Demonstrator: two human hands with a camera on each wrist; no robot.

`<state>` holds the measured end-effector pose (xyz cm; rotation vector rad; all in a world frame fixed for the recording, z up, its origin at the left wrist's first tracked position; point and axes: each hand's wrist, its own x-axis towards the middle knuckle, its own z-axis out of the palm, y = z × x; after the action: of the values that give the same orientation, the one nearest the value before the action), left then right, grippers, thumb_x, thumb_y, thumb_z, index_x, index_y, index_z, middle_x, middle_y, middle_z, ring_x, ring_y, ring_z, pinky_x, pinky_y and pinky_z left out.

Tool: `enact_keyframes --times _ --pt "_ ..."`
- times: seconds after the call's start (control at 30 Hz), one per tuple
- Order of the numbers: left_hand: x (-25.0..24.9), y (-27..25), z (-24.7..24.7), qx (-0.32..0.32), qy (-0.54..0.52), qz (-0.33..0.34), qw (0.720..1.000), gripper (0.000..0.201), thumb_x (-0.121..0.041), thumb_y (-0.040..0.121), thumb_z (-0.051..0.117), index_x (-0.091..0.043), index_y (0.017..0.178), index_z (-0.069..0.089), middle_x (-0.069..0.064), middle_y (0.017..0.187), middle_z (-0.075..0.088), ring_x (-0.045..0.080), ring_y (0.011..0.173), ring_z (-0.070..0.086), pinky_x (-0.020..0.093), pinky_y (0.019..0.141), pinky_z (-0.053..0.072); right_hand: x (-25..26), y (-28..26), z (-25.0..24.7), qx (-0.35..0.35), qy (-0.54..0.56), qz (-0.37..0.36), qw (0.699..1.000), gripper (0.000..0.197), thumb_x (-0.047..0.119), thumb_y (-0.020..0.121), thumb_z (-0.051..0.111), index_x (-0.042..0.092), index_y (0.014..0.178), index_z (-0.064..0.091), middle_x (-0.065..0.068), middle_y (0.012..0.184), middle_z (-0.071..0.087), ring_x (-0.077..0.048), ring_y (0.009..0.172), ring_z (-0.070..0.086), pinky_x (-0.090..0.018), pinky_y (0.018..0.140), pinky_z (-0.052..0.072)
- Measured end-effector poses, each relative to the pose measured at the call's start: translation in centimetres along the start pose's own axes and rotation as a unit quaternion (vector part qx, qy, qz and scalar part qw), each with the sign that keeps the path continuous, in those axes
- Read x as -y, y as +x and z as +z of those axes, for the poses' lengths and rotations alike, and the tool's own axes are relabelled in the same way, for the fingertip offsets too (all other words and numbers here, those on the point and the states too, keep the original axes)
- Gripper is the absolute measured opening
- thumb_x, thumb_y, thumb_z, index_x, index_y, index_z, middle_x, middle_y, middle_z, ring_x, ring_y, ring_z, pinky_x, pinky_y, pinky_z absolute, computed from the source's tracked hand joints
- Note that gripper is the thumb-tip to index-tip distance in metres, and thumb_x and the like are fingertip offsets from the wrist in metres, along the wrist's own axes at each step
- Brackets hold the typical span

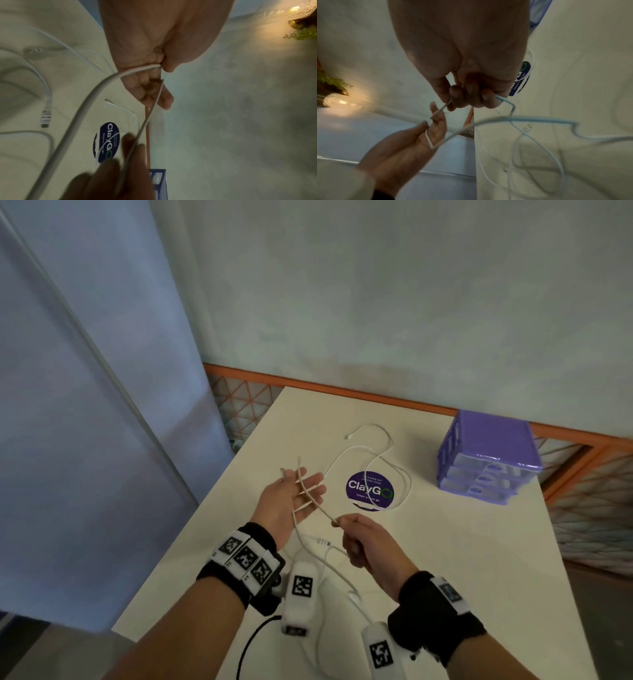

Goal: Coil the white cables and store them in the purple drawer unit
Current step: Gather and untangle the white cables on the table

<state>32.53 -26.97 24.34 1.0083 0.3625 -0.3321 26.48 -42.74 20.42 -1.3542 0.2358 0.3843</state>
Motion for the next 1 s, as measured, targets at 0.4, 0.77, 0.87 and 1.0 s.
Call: enact_keyframes --times 0.4,0.77,0.87,1.0 --pt "0.8 2.3 1.6 -0.010 -0.118 0.014 0.993 0.017 -0.013 0.100 0.043 -0.002 0.096 0.055 0.012 0.099 0.068 0.004 0.048 0.054 0.019 0.054 0.054 -2.4 -1.3 -3.0 -0.026 -0.126 0.002 0.992 0.020 0.017 0.095 0.053 0.010 0.084 0.068 0.009 0.050 0.039 -0.007 0.048 0.031 -0.011 0.044 0.026" --pt "0.0 4.9 2.0 0.010 -0.010 0.031 0.999 0.021 -0.022 0.102 0.037 -0.015 0.099 0.057 -0.008 0.054 0.047 0.002 0.038 0.033 0.014 0.037 0.031 -0.4 3.8 -4.6 0.006 -0.129 0.017 0.992 0.024 0.023 0.094 0.056 0.011 0.081 0.072 -0.001 0.062 0.059 -0.012 0.057 0.053 -0.020 0.058 0.043" --pt "-0.7 5.8 2.2 -0.012 0.040 0.045 0.998 0.021 -0.027 0.101 0.039 -0.012 0.102 0.054 -0.007 0.053 0.039 0.002 0.036 0.029 0.014 0.032 0.025 0.3 8.2 -6.3 -0.098 -0.228 -0.015 0.968 0.014 0.020 0.092 0.057 0.015 0.084 0.067 -0.001 0.075 0.063 -0.017 0.071 0.056 -0.032 0.072 0.044" --pt "-0.7 5.9 3.0 -0.022 0.127 0.054 0.990 0.029 -0.044 0.096 0.043 -0.017 0.096 0.052 -0.008 0.057 0.026 0.004 0.040 0.024 0.015 0.033 0.022 -0.2 12.0 -8.8 -0.162 -0.410 0.001 0.898 0.029 0.015 0.090 0.055 0.010 0.117 0.064 -0.010 0.118 0.066 -0.028 0.106 0.061 -0.030 0.089 0.046"
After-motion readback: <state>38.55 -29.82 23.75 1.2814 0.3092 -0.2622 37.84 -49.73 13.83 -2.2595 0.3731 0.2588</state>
